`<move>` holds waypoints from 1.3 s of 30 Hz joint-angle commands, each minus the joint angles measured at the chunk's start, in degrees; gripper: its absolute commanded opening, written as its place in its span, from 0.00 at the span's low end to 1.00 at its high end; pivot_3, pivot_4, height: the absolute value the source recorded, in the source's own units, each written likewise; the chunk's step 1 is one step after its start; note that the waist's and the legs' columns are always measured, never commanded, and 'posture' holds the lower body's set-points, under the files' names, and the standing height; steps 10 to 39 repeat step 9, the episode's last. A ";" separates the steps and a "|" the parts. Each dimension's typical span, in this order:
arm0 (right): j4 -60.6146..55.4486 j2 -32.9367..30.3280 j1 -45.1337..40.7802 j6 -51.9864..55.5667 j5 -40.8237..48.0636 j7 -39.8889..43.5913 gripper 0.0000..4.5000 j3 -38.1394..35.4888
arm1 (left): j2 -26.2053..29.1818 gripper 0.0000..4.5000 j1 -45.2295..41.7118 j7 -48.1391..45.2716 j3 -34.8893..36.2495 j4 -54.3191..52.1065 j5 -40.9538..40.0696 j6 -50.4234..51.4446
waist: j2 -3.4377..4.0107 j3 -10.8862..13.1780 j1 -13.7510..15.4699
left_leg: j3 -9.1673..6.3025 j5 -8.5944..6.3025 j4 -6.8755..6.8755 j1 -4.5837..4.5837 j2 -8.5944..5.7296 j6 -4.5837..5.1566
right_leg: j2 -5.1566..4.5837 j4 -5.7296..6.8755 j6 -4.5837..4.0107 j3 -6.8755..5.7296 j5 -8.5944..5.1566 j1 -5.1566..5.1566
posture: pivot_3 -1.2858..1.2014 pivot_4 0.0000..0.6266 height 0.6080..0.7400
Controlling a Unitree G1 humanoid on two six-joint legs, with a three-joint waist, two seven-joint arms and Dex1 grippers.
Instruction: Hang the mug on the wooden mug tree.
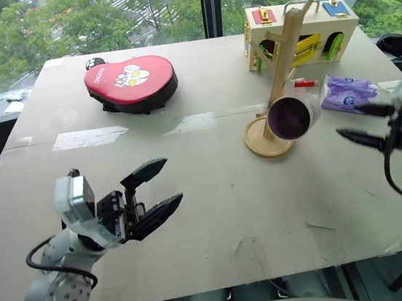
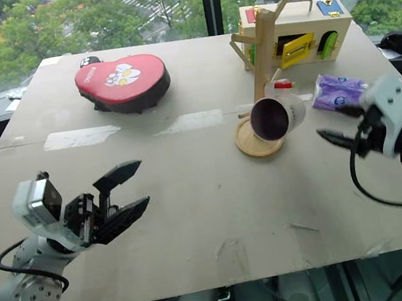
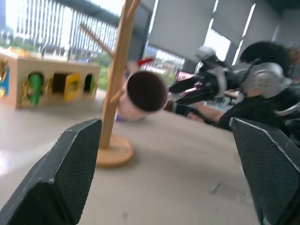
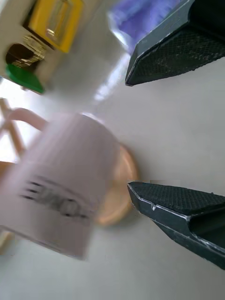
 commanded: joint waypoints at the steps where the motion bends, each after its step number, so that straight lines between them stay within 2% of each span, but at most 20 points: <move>1: -2.31 1.38 7.47 -6.48 -0.76 1.87 0.72 -7.26 | 2.03 1.00 2.82 0.61 0.29 0.96 4.48 -0.74 | 0.01 0.00 0.06 | 0.00 0.00 0.00 0.01 0.01 0.00 | 0.01 0.01 0.00 0.01 0.00 -0.01 | 0.52 0.24 1.00; 6: -2.22 5.27 19.86 -14.95 -1.07 5.63 0.72 -13.96 | 4.32 1.00 7.07 4.77 1.49 2.49 11.63 -1.15 | -0.01 -0.02 0.18 | -0.02 -0.16 0.00 0.04 0.07 0.25 | 0.03 0.00 -0.17 0.00 -0.12 0.01 | 0.52 0.24 1.00; 9: -2.72 6.29 23.89 -18.03 -1.66 6.40 0.72 -13.68 | 5.07 1.00 7.47 5.87 1.45 2.94 13.26 -1.06 | -0.01 -0.02 0.15 | -0.02 -0.17 -0.01 0.04 0.08 0.26 | 0.01 -0.01 -0.21 0.02 -0.14 0.00 | 0.52 0.24 1.00; 39: -2.72 6.29 23.89 -18.03 -1.66 6.40 0.72 -13.68 | 5.07 1.00 7.47 5.87 1.45 2.94 13.26 -1.06 | -0.01 -0.02 0.15 | -0.02 -0.17 -0.01 0.04 0.08 0.26 | 0.01 -0.01 -0.21 0.02 -0.14 0.00 | 0.52 0.24 1.00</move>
